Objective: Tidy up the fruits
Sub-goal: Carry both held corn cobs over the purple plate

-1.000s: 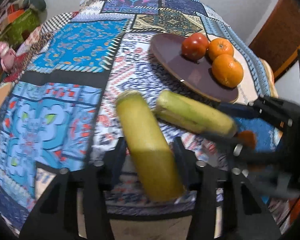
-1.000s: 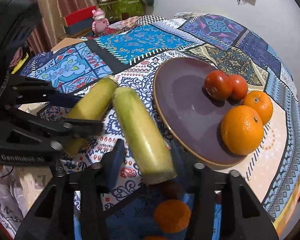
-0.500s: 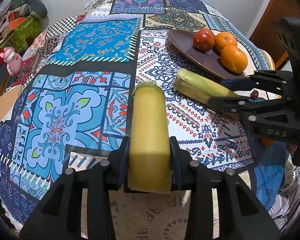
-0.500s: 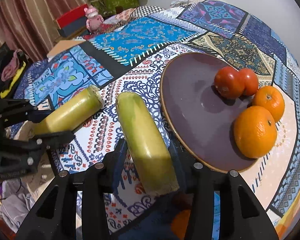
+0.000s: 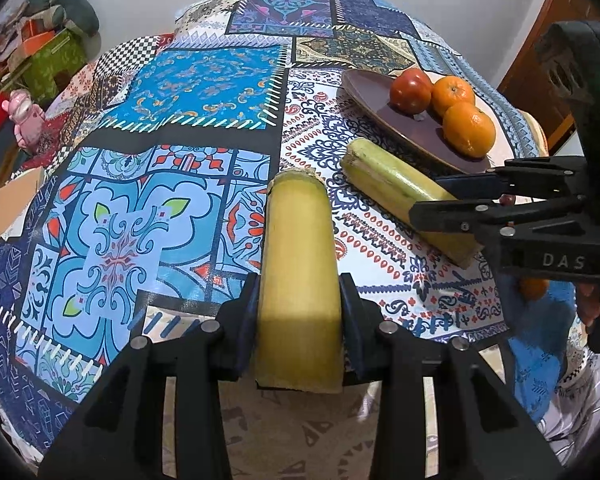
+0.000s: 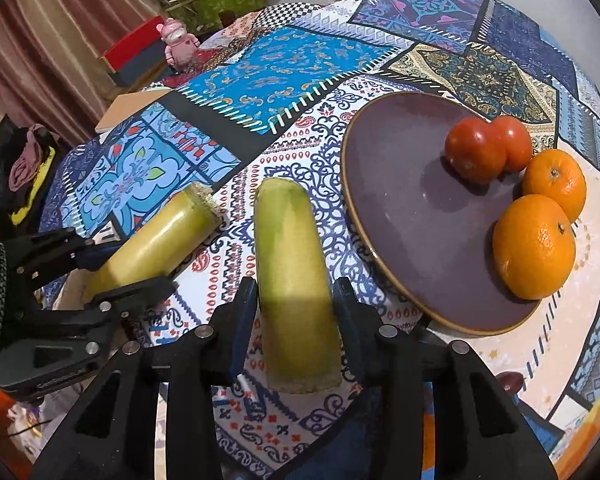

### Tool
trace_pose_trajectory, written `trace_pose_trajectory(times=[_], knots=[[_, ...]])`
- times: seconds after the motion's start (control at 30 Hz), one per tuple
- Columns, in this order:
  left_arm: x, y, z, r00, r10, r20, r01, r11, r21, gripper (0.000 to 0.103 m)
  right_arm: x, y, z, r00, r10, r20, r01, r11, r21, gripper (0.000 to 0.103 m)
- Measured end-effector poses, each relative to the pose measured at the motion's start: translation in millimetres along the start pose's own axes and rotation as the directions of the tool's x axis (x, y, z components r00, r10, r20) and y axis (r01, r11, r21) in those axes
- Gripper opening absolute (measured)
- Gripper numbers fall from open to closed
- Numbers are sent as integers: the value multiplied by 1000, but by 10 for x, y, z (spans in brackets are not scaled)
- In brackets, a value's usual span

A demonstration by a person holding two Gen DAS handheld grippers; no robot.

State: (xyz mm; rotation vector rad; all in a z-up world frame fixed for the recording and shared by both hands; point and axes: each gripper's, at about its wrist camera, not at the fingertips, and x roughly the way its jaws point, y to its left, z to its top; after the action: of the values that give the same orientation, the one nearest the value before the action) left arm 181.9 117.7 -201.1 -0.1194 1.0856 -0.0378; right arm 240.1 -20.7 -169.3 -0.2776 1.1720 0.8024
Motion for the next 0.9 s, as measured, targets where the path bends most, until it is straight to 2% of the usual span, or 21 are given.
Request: trace_pose_trajectory(times=[0.23, 0.3, 0.4, 0.57, 0.7, 0.9], knots=[[80, 8, 52, 1000, -29, -8, 29, 999, -19, 38, 169, 96, -18, 998, -67, 1, 67, 997, -48, 38], [111, 16, 67, 999, -40, -12, 39, 999, -27, 38, 187, 64, -10, 999, -48, 8, 49, 998, -27, 37], [143, -32, 72, 1000, -17, -6, 17, 1000, -4, 38, 206, 58, 15, 999, -30, 21, 30, 1000, -8, 36], [141, -9, 89, 1000, -22, -6, 22, 999, -25, 37, 214, 139, 21, 996, -55, 63, 56, 998, -12, 35], [112, -22, 122, 1000, -14, -12, 14, 1000, -23, 37, 160, 114, 4, 997, -9, 80, 7, 1000, 22, 35], [51, 43, 165, 999, -48, -9, 47, 997, -55, 37, -29, 13, -44, 991, 3, 131, -11, 998, 61, 35]])
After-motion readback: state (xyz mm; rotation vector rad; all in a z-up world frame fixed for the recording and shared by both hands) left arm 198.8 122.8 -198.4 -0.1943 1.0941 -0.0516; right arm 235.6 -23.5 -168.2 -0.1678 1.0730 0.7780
